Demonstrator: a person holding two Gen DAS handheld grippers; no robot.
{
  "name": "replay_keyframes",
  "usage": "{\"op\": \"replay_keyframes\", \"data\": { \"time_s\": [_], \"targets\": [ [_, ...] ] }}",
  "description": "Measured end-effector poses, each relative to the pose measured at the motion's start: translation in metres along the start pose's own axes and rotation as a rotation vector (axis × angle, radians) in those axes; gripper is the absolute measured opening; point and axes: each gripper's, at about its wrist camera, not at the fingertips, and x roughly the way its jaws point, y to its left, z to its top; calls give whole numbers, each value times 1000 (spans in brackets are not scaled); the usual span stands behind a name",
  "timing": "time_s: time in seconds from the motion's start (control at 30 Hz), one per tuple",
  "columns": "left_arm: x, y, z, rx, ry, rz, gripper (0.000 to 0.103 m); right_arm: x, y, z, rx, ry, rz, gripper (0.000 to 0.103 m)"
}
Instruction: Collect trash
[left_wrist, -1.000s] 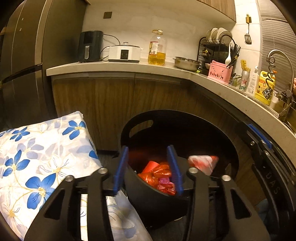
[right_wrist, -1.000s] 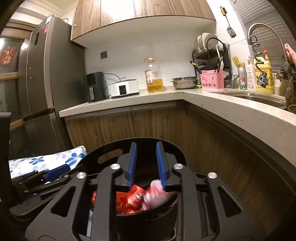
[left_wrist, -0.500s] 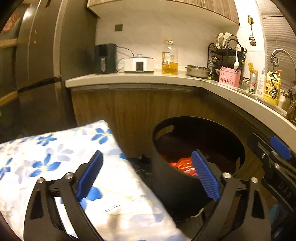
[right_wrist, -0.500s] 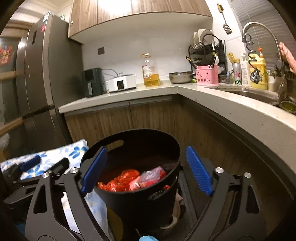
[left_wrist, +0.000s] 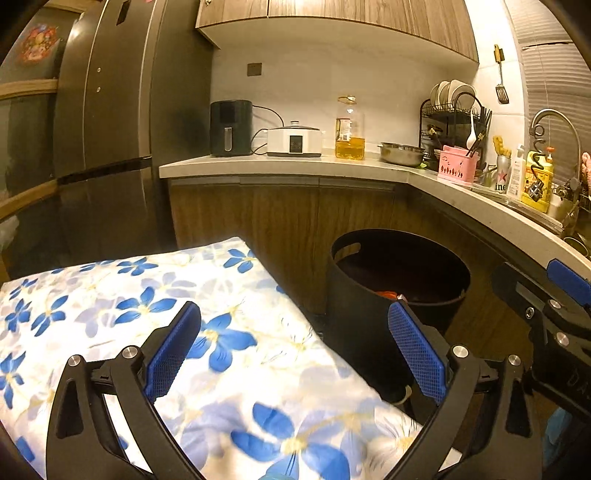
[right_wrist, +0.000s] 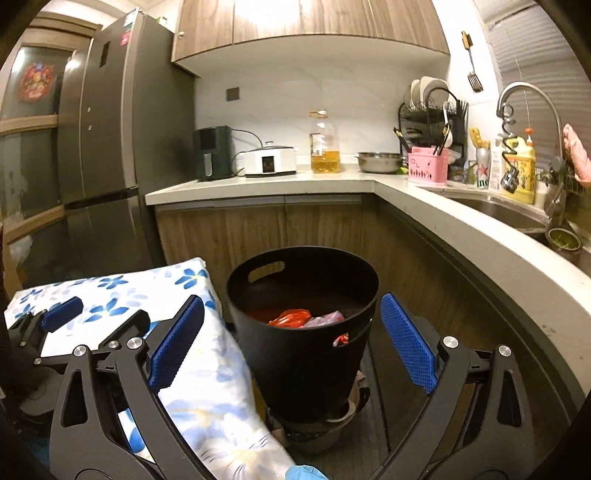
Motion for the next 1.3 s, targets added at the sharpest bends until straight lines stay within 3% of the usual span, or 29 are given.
{"op": "replay_keyframes", "data": {
  "time_s": [0.47,1.3],
  "targets": [
    [-78,26,-21,-8,-35,14,97,-78,28,-13,-14,-25,-35,95],
    [-140,47,-38,-20,-59,2,97,-139,53,-25,-37,-68,-38,96]
  ]
}}
